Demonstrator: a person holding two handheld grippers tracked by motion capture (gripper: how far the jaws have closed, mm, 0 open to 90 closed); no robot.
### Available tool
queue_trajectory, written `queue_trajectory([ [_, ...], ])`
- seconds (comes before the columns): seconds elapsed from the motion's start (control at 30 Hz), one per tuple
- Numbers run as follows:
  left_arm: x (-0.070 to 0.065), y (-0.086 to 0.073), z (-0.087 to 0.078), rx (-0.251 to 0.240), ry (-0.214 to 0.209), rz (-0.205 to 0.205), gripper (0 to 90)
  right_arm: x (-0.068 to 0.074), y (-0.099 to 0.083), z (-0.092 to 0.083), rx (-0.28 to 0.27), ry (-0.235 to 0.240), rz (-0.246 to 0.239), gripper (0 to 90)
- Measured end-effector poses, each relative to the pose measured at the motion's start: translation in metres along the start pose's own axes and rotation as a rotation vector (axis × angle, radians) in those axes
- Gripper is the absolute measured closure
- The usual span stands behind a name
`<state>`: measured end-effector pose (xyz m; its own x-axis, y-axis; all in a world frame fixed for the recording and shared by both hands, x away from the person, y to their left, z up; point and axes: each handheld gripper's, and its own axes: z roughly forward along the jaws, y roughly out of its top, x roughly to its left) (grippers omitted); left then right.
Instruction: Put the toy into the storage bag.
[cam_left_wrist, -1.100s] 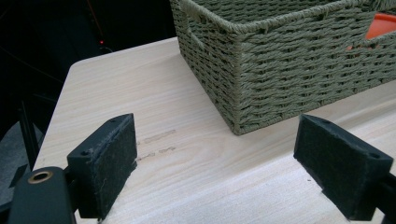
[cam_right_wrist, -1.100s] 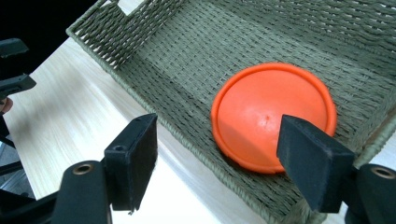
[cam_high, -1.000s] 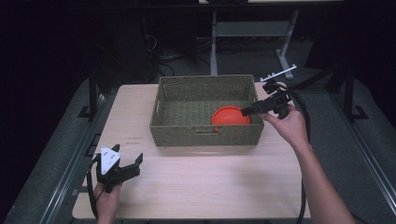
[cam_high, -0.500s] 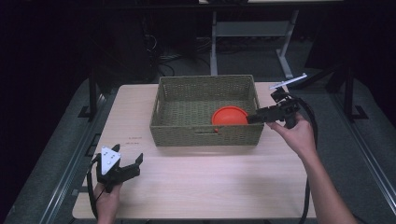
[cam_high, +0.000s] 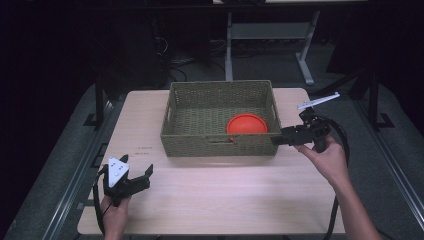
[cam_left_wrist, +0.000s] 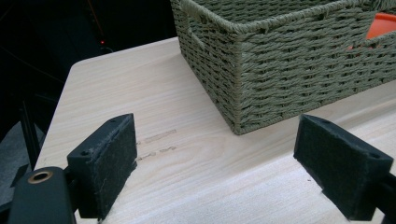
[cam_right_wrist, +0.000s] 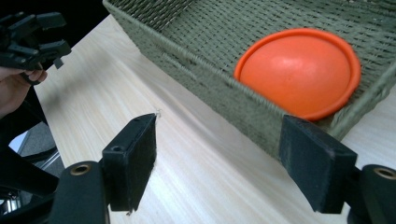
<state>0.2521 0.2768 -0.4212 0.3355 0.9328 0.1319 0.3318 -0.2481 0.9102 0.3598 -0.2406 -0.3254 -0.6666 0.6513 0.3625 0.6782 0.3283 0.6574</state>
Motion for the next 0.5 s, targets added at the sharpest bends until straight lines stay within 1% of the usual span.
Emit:
queue_trajectory([
  [0.03, 0.000, 0.000, 0.000, 0.000, 0.000, 0.003, 12.8, 0.000, -0.003, -0.001, -0.006, 0.001, 0.000, 27.0],
  [0.3, -0.001, 0.000, 0.000, -0.001, 0.001, 0.002, 12.8, 0.001, -0.025, -0.003, -0.005, -0.001, 0.003, 26.7],
  [0.5, -0.001, 0.000, 0.000, -0.001, -0.002, 0.003, 12.7, 0.002, -0.040, -0.004, -0.007, -0.012, -0.013, 26.5],
])
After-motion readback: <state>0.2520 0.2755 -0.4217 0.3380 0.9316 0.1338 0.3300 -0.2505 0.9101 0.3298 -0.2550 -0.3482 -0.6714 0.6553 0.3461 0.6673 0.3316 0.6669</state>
